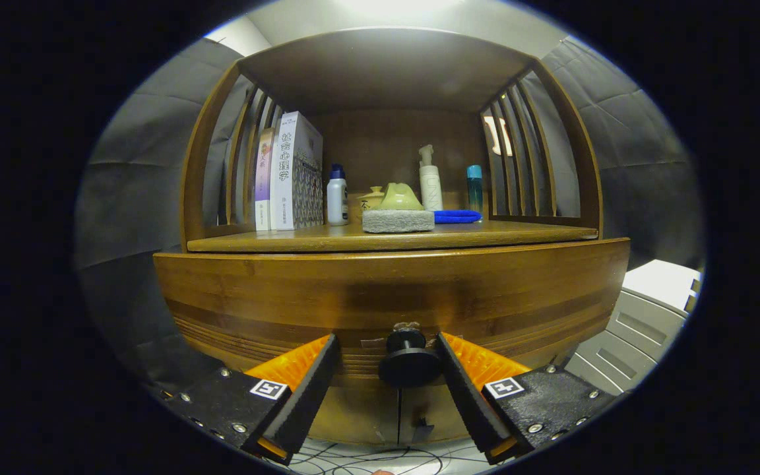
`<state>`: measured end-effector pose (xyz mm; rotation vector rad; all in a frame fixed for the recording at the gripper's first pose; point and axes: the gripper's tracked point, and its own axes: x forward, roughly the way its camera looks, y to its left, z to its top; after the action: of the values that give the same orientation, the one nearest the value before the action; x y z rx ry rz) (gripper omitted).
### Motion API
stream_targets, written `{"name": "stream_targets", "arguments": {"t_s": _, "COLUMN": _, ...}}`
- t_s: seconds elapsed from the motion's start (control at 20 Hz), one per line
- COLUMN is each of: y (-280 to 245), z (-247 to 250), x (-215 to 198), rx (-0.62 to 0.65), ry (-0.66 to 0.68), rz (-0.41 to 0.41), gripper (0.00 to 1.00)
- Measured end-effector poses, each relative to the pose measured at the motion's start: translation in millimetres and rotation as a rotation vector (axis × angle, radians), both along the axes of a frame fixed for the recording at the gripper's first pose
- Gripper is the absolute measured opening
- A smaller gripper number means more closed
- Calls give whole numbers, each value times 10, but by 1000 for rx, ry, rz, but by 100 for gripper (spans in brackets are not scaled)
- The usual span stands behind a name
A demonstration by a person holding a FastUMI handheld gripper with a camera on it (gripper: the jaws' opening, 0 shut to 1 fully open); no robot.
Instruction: Pull open the drawer, take out the items inside it, and place them on the countertop above the cabinet.
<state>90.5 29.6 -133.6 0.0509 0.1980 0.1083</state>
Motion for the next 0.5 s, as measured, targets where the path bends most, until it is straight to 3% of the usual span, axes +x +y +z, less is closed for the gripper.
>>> {"name": "stream_targets", "arguments": {"t_s": 0.5, "y": -16, "z": -20, "x": 145, "rx": 1, "ry": 5, "rz": 14, "gripper": 94}}
